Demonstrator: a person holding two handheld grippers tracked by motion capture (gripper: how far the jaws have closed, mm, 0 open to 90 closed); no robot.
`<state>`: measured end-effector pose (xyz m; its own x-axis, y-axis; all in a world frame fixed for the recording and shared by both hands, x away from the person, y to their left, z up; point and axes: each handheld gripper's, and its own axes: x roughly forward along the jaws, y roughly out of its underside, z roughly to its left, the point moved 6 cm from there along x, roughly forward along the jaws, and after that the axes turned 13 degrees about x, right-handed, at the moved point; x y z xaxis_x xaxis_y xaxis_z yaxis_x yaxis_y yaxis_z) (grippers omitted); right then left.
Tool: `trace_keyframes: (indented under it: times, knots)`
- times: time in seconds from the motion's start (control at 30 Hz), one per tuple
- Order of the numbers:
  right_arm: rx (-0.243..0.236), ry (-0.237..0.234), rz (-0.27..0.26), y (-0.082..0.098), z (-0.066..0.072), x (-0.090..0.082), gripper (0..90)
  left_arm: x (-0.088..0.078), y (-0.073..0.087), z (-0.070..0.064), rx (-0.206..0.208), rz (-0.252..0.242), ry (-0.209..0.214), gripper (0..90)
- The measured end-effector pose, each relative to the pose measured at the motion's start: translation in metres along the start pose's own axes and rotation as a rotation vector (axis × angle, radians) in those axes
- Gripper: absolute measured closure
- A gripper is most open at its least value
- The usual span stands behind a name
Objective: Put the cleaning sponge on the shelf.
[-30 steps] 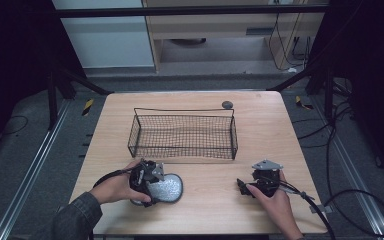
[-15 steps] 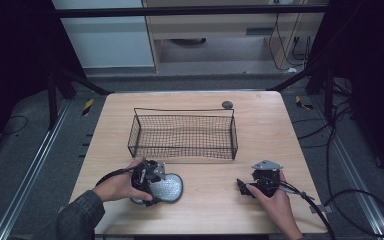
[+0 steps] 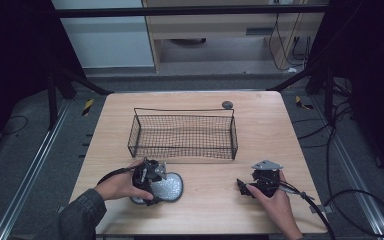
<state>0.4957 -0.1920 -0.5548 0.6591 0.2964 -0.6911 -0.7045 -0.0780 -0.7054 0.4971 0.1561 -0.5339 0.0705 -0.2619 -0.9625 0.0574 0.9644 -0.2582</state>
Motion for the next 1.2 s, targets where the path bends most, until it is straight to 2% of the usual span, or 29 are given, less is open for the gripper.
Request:
trace_keyframes:
  times: [0.23,0.33,0.67,0.97,1.17,1.2]
  knots:
    - [0.003,-0.001,0.001,0.0,0.0,0.0,0.6,0.001,0.001,0.001,-0.012,-0.007,0.006,1.4]
    - [0.002,-0.001,0.001,0.0,0.0,0.0,0.6,0.003,0.001,0.001,0.003,0.002,0.002,1.4]
    - [0.002,-0.001,0.001,0.0,0.001,0.0,0.6,0.001,0.0,0.001,0.006,-0.001,-0.011,6.2]
    - [0.002,-0.001,0.001,0.0,0.001,0.0,0.6,-0.015,-0.002,0.002,-0.011,-0.028,-0.049,7.4]
    - [0.002,-0.001,0.001,0.0,0.001,0.0,0.6,-0.033,-0.006,0.005,0.002,-0.03,-0.102,7.6]
    - [0.003,-0.001,0.001,0.0,0.001,0.0,0.6,-0.035,-0.006,0.004,-0.007,-0.03,-0.104,7.8]
